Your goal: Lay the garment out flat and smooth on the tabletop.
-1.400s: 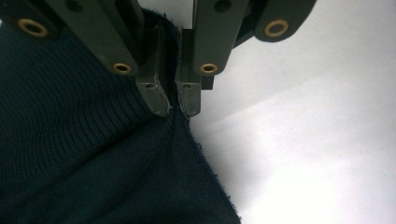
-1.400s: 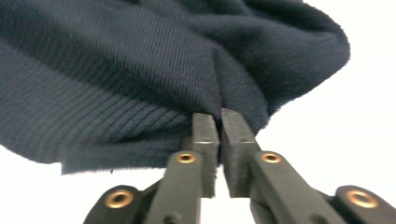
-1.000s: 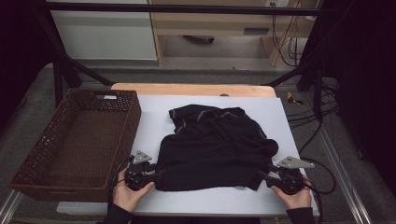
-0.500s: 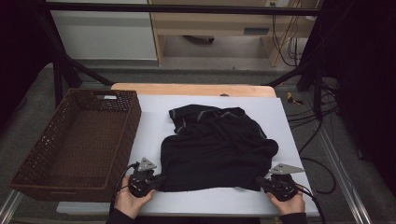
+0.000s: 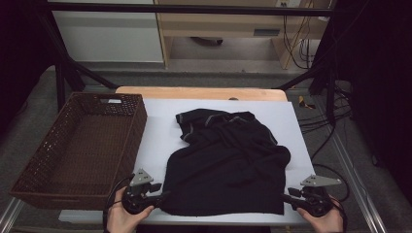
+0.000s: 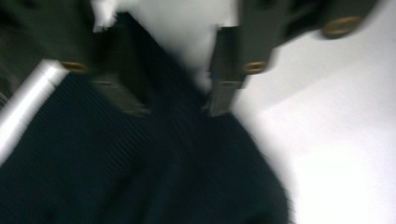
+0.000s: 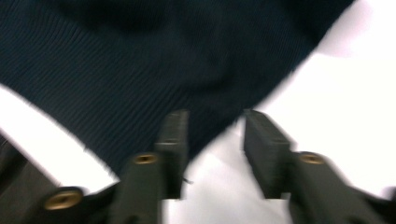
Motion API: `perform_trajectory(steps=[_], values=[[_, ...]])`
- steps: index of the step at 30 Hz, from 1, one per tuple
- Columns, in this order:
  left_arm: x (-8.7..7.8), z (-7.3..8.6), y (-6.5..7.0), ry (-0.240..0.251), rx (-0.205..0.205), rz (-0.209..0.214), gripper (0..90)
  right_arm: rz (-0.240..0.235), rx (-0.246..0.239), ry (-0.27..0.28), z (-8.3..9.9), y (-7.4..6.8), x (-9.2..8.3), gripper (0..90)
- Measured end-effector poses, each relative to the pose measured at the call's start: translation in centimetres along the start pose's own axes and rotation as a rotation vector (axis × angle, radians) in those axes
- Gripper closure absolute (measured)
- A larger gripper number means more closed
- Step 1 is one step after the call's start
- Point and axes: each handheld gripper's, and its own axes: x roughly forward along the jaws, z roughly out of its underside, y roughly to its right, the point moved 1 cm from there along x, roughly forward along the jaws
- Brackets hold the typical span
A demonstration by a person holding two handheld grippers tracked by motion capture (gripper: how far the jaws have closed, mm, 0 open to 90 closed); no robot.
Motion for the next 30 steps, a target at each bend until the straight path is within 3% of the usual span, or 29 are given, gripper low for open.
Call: perform_trajectory(steps=[3, 6, 9, 12, 14, 18, 25, 30], values=[[1.1, -0.7, -0.8, 0.001, -0.014, -0.021, 41.0, 0.014, -0.009, 0.059, -1.0, 0.1, 0.9, 47.0], [2.3, -1.1, -1.4, 0.000, -0.028, -0.026, 40.6, 0.053, 0.000, 0.072, -1.7, 0.7, 1.8, 40.5], [3.3, -1.3, -1.8, -0.003, -0.032, -0.013, 41.8, 0.077, 0.008, 0.075, -2.2, 1.3, 2.8, 38.2], [4.1, -1.2, -1.6, -0.016, -0.011, -0.003, 45.8, 0.079, 0.011, 0.081, -2.4, 1.5, 3.5, 38.8], [4.3, -1.1, -1.1, -0.015, 0.016, -0.010, 47.9, 0.071, 0.009, 0.074, -2.3, 1.5, 3.8, 42.1], [4.3, -1.1, -0.4, -0.030, 0.024, 0.001, 59.5, 0.073, 0.002, 0.063, -1.9, 1.5, 4.0, 49.9], [4.1, -0.9, -0.1, -0.053, 0.038, 0.009, 81.9, 0.043, 0.009, 0.054, -1.9, 1.3, 3.7, 84.2], [2.2, -0.8, -0.4, -0.062, 0.053, -0.003, 84.3, 0.027, -0.001, 0.030, -1.8, 1.2, 2.7, 87.4]])
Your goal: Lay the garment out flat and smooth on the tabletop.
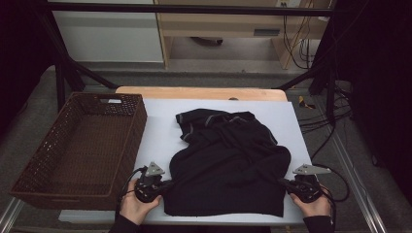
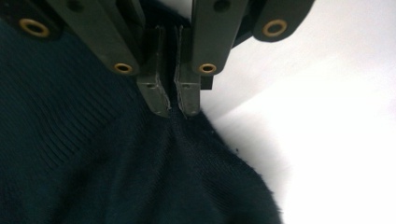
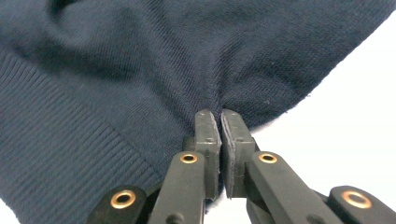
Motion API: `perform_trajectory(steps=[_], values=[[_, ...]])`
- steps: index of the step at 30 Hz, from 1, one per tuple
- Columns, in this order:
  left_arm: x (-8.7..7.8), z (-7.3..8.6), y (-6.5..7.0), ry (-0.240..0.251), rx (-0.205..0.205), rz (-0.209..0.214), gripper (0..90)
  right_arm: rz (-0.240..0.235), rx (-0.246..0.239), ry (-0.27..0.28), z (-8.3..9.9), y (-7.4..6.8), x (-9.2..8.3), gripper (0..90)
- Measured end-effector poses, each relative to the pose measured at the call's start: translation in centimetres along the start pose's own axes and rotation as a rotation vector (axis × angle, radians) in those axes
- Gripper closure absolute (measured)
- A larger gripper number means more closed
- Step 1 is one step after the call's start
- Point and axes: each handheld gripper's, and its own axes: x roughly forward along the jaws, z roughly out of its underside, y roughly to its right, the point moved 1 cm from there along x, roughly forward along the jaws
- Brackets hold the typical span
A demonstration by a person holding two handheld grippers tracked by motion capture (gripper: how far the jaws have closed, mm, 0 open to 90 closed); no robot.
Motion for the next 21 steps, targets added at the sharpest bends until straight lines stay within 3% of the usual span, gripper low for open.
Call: perform_trajectory(steps=[5, 9, 10, 12, 14, 15, 18, 21], values=[[-4.0, 2.5, 0.1, -0.013, 0.022, 0.022, 84.6, -0.031, 0.021, -0.020, 1.3, 0.4, -2.8, 88.0], [-4.9, 3.2, 0.5, 0.010, 0.042, 0.017, 82.6, -0.131, 0.033, -0.080, 2.6, 0.0, -4.4, 86.1], [-4.8, 2.9, 0.5, 0.024, 0.028, 0.012, 78.4, -0.133, 0.021, -0.084, 2.7, -0.2, -4.4, 80.9], [-4.2, 2.0, 0.5, 0.063, 0.012, -0.015, 60.1, -0.101, 0.008, -0.067, 2.5, -0.5, -4.1, 71.7], [-3.3, 1.0, 0.5, 0.072, 0.001, -0.018, 47.8, -0.066, -0.009, -0.020, 2.1, -0.4, -3.5, 56.8], [-2.9, 0.6, 0.5, 0.073, 0.003, -0.028, 41.6, -0.044, -0.008, 0.004, 1.7, -0.3, -3.1, 54.0], [-1.1, -0.8, 0.1, 0.054, 0.017, -0.078, 36.4, 0.004, 0.004, 0.054, 0.8, 0.4, -2.0, 40.7], [0.6, -1.2, -0.9, 0.030, 0.001, -0.111, 36.2, 0.043, 0.022, 0.064, 0.1, 0.9, -1.0, 37.1]])
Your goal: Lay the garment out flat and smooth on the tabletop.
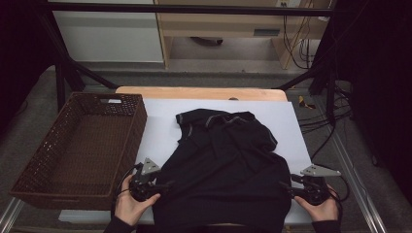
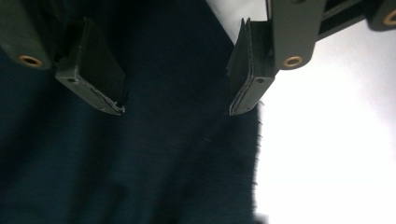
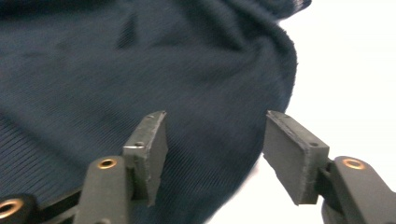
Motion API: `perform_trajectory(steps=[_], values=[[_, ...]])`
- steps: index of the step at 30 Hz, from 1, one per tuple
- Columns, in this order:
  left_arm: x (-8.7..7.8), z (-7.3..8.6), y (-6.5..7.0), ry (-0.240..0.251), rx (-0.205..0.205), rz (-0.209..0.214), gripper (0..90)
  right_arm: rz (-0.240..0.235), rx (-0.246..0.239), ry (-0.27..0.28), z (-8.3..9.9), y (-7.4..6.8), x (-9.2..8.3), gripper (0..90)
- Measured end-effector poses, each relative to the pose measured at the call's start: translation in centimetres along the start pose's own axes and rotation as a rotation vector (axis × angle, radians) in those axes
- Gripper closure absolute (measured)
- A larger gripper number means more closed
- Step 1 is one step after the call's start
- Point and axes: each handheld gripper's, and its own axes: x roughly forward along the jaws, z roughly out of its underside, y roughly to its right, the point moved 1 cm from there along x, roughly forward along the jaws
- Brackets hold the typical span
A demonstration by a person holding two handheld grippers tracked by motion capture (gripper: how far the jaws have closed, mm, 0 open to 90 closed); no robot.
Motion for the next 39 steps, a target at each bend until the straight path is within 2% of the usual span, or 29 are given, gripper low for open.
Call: perform_trajectory(steps=[1, 4, 8, 9, 13, 14, 18, 21, 23, 27, 29, 31, 33, 34, 36, 39], values=[[0.6, 0.1, -0.4, -0.013, -0.001, -0.016, 37.0, 0.008, 0.002, -0.004, -0.1, 0.1, 0.3, 36.9], [1.2, 0.4, -1.1, -0.021, -0.029, -0.011, 38.1, 0.022, -0.004, -0.032, -0.1, 0.2, 1.2, 36.2], [1.1, 0.9, -1.2, -0.017, -0.035, 0.006, 51.0, 0.025, -0.016, -0.055, 0.4, 0.0, 1.8, 42.0], [0.9, 0.9, -1.0, -0.024, -0.025, 0.010, 56.8, 0.027, -0.021, -0.049, 0.4, -0.1, 1.8, 45.6], [0.2, 1.5, -0.7, -0.053, -0.031, 0.065, 82.2, -0.030, -0.025, -0.063, 0.3, -0.5, 1.6, 78.7], [-0.1, 1.7, -0.7, -0.060, -0.029, 0.071, 83.6, -0.047, -0.024, -0.069, 0.3, -0.6, 1.5, 83.0], [-2.0, 2.9, -0.6, -0.099, 0.001, 0.084, 86.0, -0.062, -0.023, -0.079, 0.4, -0.7, 0.5, 85.4], [-4.2, 4.1, 0.1, -0.090, 0.026, 0.109, 86.3, -0.064, -0.024, -0.090, 1.0, -0.2, -1.0, 85.6], [-5.5, 4.6, 0.6, -0.084, 0.050, 0.126, 86.3, -0.080, 0.003, -0.085, 1.6, 0.2, -2.3, 85.5], [-7.6, 4.5, 1.3, -0.034, 0.078, 0.129, 86.0, -0.134, 0.002, -0.105, 2.1, 0.1, -4.1, 82.7], [-7.4, 3.9, 1.6, -0.025, 0.087, 0.112, 85.3, -0.124, -0.014, -0.097, 1.8, -0.2, -4.1, 76.9], [-6.5, 3.3, 1.8, -0.042, 0.086, 0.085, 82.1, -0.100, -0.027, -0.069, 1.4, -0.3, -3.8, 65.5], [-5.6, 2.7, 2.0, -0.047, 0.078, 0.048, 69.2, -0.058, -0.036, -0.041, 1.1, -0.5, -3.2, 56.0], [-5.3, 2.5, 2.1, -0.039, 0.068, 0.051, 63.5, -0.049, -0.036, -0.023, 1.0, -0.6, -3.0, 51.3], [-5.1, 1.9, 2.5, -0.005, 0.061, 0.060, 54.9, -0.048, -0.038, 0.003, 0.9, -0.8, -2.7, 45.8], [-4.7, 0.9, 3.6, 0.054, 0.075, 0.052, 43.7, -0.087, -0.046, 0.041, 0.5, -1.8, -2.5, 41.2]])
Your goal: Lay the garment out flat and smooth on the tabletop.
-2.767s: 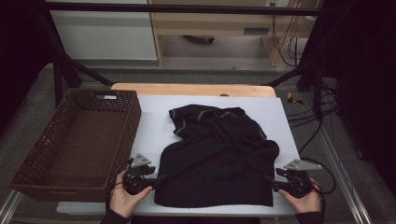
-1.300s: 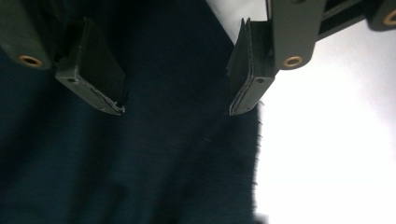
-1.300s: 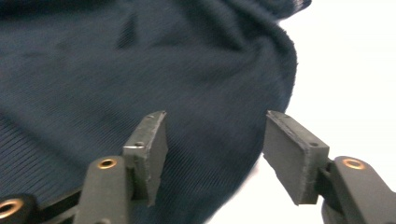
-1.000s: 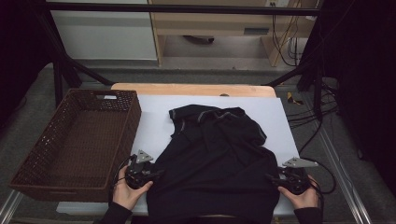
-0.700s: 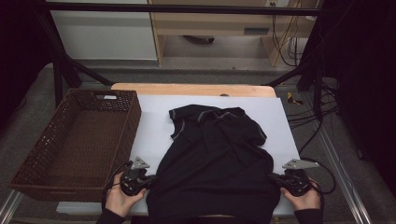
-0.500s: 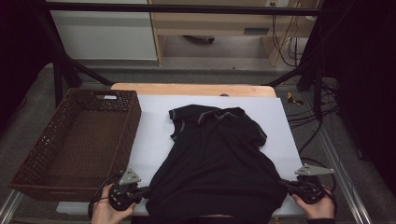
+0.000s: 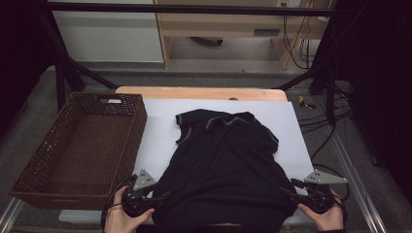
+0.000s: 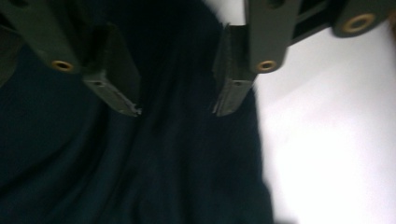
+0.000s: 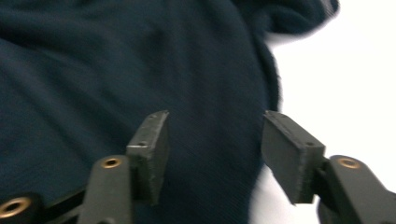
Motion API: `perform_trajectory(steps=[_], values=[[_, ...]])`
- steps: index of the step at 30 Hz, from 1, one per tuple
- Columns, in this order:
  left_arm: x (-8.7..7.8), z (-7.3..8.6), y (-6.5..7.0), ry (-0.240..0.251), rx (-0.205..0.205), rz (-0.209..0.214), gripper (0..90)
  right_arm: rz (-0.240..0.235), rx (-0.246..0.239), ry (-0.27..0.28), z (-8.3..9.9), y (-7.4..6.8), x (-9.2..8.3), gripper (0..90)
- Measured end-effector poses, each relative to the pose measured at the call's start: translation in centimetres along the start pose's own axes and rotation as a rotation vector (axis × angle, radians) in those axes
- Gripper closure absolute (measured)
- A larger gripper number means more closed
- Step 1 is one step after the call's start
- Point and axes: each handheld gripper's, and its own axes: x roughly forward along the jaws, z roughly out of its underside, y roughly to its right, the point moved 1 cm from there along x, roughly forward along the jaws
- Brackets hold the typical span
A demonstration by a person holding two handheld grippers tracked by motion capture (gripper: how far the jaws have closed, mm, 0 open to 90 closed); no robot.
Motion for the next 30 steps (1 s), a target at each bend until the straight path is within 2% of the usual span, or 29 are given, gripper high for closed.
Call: perform_trajectory(steps=[1, 2, 4, 5, 7, 9, 12, 14, 17, 19, 20, 21, 22, 25, 26, 28, 30], values=[[0.3, -0.2, 0.3, 0.009, 0.010, -0.002, 39.5, -0.025, -0.008, 0.011, -0.3, -0.6, 0.2, 40.0], [0.9, -0.5, 0.8, 0.014, 0.018, 0.012, 39.4, -0.039, -0.017, 0.014, -0.5, -1.0, 0.4, 39.1], [2.1, -0.7, 1.5, -0.007, 0.015, 0.063, 38.0, -0.084, -0.038, -0.002, -0.8, -2.3, 1.5, 37.4], [3.1, -0.6, 2.0, -0.033, 0.021, 0.082, 37.4, -0.098, -0.047, -0.014, -0.9, -2.7, 1.9, 37.3], [4.4, -0.5, 2.6, -0.073, 0.035, 0.088, 37.9, -0.130, -0.063, -0.036, -0.9, -3.6, 3.0, 37.5], [5.6, -0.3, 2.8, -0.107, 0.036, 0.095, 42.3, -0.164, -0.073, -0.055, -0.9, -4.3, 4.0, 39.4], [6.3, -0.3, 2.8, -0.110, 0.017, 0.112, 50.8, -0.200, -0.076, -0.071, -0.9, -5.0, 4.5, 43.6], [6.5, -0.4, 2.7, -0.103, 0.005, 0.132, 57.5, -0.209, -0.086, -0.083, -0.8, -5.4, 5.0, 48.3], [6.6, -0.3, 2.6, -0.097, -0.014, 0.164, 68.4, -0.228, -0.112, -0.109, -0.7, -5.9, 5.8, 60.3], [6.6, -0.2, 2.5, -0.091, -0.019, 0.182, 74.1, -0.244, -0.118, -0.116, -0.7, -6.2, 6.2, 74.3], [6.5, -0.2, 2.5, -0.091, -0.021, 0.186, 75.9, -0.250, -0.112, -0.114, -0.7, -6.2, 6.3, 77.7], [6.5, -0.2, 2.5, -0.091, -0.023, 0.189, 77.1, -0.248, -0.112, -0.111, -0.8, -6.1, 6.4, 85.5], [6.5, -0.2, 2.4, -0.091, -0.022, 0.194, 77.8, -0.252, -0.105, -0.109, -0.9, -6.1, 6.3, 88.4], [6.3, -0.2, 2.2, -0.082, -0.019, 0.203, 78.2, -0.259, -0.096, -0.116, -1.0, -5.9, 6.3, 89.7], [6.1, -0.4, 2.1, -0.075, -0.012, 0.189, 76.9, -0.258, -0.092, -0.117, -1.0, -5.9, 6.2, 89.7], [5.5, -0.6, 2.1, -0.051, -0.002, 0.134, 65.2, -0.255, -0.098, -0.102, -1.1, -5.8, 5.9, 89.1], [4.8, -0.9, 2.2, -0.020, -0.012, 0.114, 57.5, -0.248, -0.096, -0.074, -1.4, -5.8, 5.3, 87.0]])
